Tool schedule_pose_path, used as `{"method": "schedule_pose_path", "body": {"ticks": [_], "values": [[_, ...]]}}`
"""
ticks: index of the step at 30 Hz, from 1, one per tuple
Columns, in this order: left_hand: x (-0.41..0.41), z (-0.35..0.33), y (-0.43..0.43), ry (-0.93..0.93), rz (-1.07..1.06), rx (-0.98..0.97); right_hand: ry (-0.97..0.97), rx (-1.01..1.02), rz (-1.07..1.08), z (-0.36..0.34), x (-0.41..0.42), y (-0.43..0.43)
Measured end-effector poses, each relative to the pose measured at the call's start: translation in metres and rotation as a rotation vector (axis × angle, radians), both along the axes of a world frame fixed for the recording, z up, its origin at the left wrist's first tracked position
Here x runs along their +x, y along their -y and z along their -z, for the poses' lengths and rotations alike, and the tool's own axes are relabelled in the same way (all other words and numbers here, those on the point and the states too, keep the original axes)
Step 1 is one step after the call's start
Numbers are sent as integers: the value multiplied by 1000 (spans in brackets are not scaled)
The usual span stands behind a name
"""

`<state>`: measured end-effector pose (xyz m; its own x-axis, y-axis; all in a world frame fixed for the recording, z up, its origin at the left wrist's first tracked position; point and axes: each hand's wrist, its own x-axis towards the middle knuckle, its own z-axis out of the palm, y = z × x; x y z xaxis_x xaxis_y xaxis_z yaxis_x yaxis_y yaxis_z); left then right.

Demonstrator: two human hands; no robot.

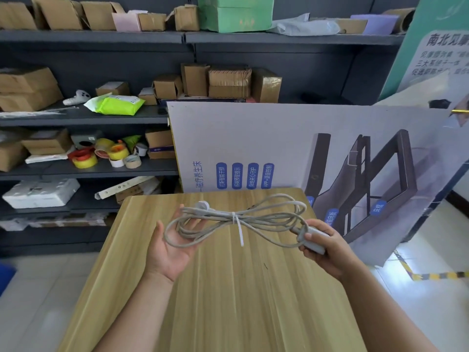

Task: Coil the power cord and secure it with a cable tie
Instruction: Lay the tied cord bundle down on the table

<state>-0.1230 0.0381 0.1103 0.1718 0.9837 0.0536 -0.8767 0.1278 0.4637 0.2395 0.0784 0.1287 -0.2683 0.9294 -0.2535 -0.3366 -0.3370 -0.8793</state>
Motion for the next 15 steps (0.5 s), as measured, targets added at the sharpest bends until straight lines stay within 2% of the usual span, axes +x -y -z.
{"method": "schedule_pose_path", "body": {"ticks": [4,8,11,15], "values": [[-2,14,6,-201,-74,-161,78,-8,-28,14,3,2],[-17,36,13,-340,-101,-376,283,-12,-126,34,3,6],[-26,72,22,-471,-128,-545,405,-77,-191,66,-2,13],[-34,134,33,-638,-122,-723,441,-210,-171,132,-11,20]]}}
